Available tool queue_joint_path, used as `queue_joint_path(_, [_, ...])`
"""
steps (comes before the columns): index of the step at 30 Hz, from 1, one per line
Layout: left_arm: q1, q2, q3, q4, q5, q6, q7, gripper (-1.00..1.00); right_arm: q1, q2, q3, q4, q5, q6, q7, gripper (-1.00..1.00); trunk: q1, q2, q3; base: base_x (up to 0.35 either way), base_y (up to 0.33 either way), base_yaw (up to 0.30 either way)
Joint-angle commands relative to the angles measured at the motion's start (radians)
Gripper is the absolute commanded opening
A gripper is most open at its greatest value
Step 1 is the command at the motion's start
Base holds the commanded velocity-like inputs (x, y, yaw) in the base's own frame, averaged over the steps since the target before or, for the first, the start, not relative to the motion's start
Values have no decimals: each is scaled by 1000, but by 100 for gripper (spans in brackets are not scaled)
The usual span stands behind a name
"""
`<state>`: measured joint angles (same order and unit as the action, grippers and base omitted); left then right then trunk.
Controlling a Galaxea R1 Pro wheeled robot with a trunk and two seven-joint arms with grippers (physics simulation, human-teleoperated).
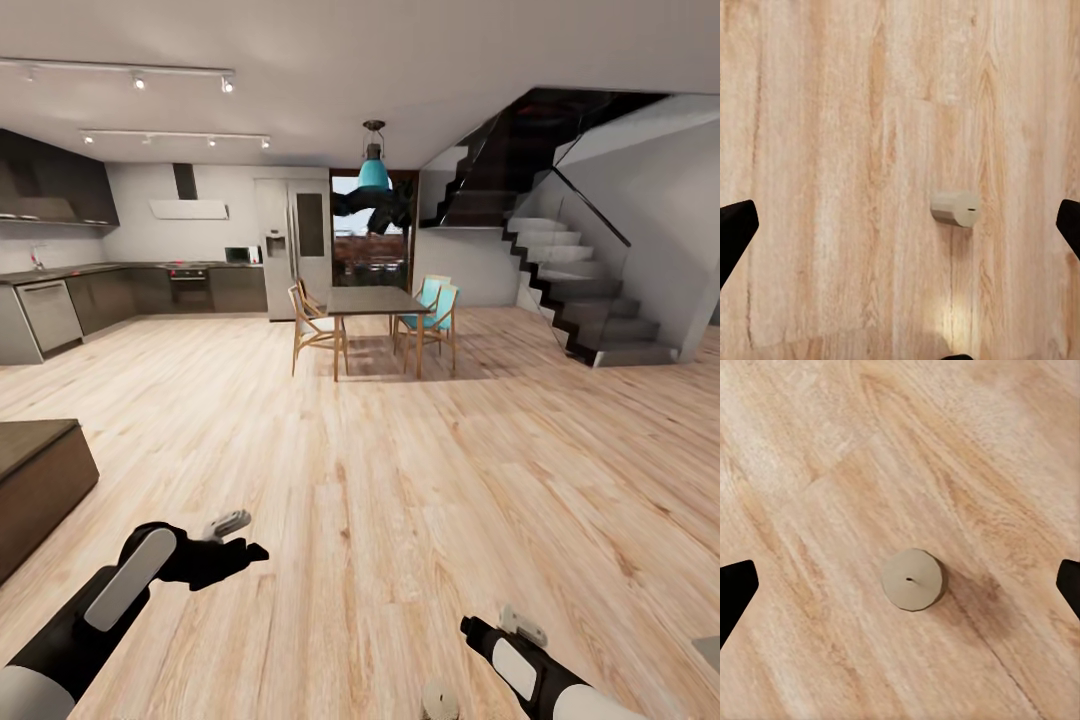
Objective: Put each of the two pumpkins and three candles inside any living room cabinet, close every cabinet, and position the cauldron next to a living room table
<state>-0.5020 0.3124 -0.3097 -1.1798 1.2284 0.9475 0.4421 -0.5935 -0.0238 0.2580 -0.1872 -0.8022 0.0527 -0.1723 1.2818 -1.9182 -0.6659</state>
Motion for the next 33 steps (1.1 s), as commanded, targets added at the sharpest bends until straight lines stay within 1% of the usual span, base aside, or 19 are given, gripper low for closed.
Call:
queue_joint_path(1, [0,2,-2,-2,11,0,10,100,0,-1,9,-3,-5,6,-7,100,4,-8,-4,0,0,0])
queue_joint_path(2, [-1,2,-2,-2,11,0,10,100,0,-1,9,-3,-5,6,-7,100,8,-15,-7,0,0,0])
queue_joint_path(3, [0,9,-2,-2,15,0,9,100,0,-1,9,-3,-5,6,-7,100,11,-22,-11,0,0,0])
queue_joint_path(5, [0,30,-1,-6,22,0,4,100,0,-1,9,-3,-5,6,-7,100,19,-36,-17,0,0,0])
queue_joint_path(7, [0,51,0,-19,45,0,1,100,0,-1,9,-3,-5,6,-7,100,27,-50,-23,0,0,0])
queue_joint_path(8, [1,62,0,-25,68,1,0,100,0,-1,9,-3,-5,6,-7,100,31,-57,-26,0,0,0])
queue_joint_path(9, [1,74,0,-31,99,2,-1,100,0,-1,9,-3,-5,6,-7,100,34,-64,-29,0,0,0])
queue_joint_path(10, [1,87,-1,-34,137,5,-2,100,0,-1,9,-3,-5,6,-7,100,38,-71,-32,0,0,0])
queue_joint_path(11, [2,93,-1,-35,158,7,-2,100,0,-1,9,-3,-5,6,-7,100,42,-78,-36,0,0,0])
queue_joint_path(13, [2,116,-1,-38,242,25,-3,100,0,-1,9,-3,-4,6,-7,100,50,-92,-42,0,0,0])
queue_joint_path(14, [2,120,-1,-39,260,29,-3,100,0,-1,9,-3,-4,6,-7,100,54,-99,-45,0,0,0])
queue_joint_path(15, [2,131,-1,-40,290,36,-4,100,0,-1,9,-4,-2,6,-7,100,57,-106,-48,0,0,0])
queue_joint_path(16, [2,142,-2,-41,312,39,-4,100,0,-1,9,-4,0,6,-6,100,61,-113,-51,0,0,0])
queue_joint_path(17, [2,150,-2,-41,327,42,-9,100,0,-1,9,-4,5,6,-6,100,65,-120,-54,0,0,0])
queue_joint_path(20, [2,160,-3,-42,344,45,-34,100,0,-1,9,-4,16,6,-7,100,77,-141,-64,0,0,0])
queue_joint_path(22, [2,166,-3,-41,352,47,-94,100,0,0,9,-5,24,6,-7,100,84,-155,-70,0,0,0])
queue_joint_path(25, [2,168,-3,-40,354,48,-145,100,0,0,9,-5,26,6,-7,100,96,-176,-79,0,0,0])
queue_joint_path(31, [2,169,-3,-33,356,49,-197,100,0,1,9,-5,27,6,-6,100,119,-218,-98,0,0,0])
queue_joint_path(33, [2,169,-3,-32,356,49,-223,100,0,2,9,-5,27,6,-6,100,126,-232,-105,0,0,0])
